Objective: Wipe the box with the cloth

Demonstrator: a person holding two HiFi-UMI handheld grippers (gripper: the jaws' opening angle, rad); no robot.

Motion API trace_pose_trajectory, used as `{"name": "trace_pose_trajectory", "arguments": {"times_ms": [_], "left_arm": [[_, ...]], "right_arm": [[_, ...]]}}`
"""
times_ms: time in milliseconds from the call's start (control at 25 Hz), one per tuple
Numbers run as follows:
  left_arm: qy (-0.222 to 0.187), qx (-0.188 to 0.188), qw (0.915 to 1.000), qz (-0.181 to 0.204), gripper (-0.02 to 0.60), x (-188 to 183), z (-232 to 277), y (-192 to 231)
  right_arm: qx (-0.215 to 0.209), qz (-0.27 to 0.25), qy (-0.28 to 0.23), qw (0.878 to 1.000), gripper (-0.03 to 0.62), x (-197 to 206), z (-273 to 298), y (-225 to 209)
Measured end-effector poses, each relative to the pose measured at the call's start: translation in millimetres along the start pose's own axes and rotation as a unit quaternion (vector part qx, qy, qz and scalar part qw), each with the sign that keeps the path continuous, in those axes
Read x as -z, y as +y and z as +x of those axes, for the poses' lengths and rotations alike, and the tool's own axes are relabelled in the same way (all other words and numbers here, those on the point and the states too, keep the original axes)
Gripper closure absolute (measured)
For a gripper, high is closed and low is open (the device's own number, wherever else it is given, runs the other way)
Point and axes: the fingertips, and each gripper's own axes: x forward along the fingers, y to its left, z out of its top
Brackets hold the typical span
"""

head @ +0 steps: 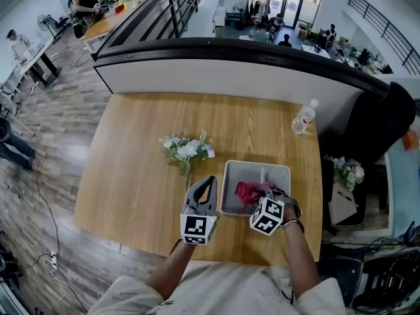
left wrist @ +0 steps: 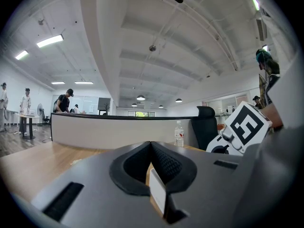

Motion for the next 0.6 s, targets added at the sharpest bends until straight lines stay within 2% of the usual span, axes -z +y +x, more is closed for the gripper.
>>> {"name": "trace_pose_trajectory", "arguments": {"times_ms": [600], "left_arm": [[-0.001, 0.004, 1.0, -0.001, 0.568, 0.1, 2.0, -0.8]], "right_arm": [[-0.017, 0.015, -0.004, 1.0, 0.526, 0.5, -8.3, 15.9]]}}
